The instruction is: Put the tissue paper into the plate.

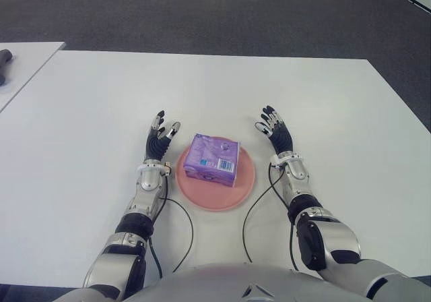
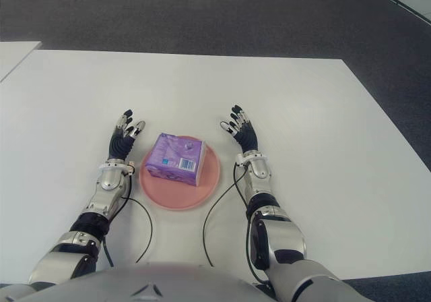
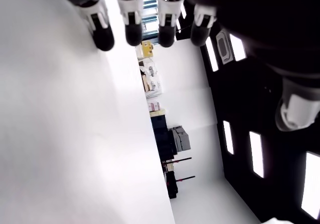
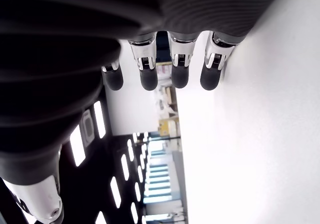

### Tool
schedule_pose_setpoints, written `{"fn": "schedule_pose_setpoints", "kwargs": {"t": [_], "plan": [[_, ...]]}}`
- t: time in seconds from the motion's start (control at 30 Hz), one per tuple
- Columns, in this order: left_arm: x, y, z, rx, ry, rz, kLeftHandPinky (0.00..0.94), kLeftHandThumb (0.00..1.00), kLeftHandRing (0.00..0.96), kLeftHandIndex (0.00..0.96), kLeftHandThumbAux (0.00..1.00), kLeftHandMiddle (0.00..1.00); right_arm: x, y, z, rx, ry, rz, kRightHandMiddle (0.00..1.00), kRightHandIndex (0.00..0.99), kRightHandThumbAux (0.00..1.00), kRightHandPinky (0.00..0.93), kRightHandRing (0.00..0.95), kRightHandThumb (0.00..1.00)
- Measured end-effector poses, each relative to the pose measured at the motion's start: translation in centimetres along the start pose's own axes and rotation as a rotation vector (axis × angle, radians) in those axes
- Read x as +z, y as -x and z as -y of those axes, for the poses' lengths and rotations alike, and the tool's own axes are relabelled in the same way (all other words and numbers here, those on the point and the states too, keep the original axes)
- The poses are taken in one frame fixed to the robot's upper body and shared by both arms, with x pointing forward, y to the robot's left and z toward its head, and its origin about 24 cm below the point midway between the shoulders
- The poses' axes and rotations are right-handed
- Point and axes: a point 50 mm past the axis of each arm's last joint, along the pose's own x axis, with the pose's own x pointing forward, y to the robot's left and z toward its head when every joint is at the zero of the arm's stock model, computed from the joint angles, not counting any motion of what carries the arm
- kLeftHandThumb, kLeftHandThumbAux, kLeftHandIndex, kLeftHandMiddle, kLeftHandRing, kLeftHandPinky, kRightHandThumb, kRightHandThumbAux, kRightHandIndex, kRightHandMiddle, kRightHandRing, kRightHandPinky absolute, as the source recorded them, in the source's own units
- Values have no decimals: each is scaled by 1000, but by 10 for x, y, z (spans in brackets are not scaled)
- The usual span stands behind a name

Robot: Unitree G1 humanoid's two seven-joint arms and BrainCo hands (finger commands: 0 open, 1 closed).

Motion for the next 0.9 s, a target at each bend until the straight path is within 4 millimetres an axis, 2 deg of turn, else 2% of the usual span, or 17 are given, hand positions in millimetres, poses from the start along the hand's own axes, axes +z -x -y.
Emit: {"fn": "schedule_pose_setpoints", "kwargs": {"t": [0.23,0.9], "plan": [[0,0,2,-1,5,-1,0,0,0,0,379,0,0,0,0,0,0,1,0,0,707,0,0,98],[2,1,7,-16,13,10,0,0,0,0,404,0,2,-3,0,2,3,3,0,0,707,0,0,98]]}}
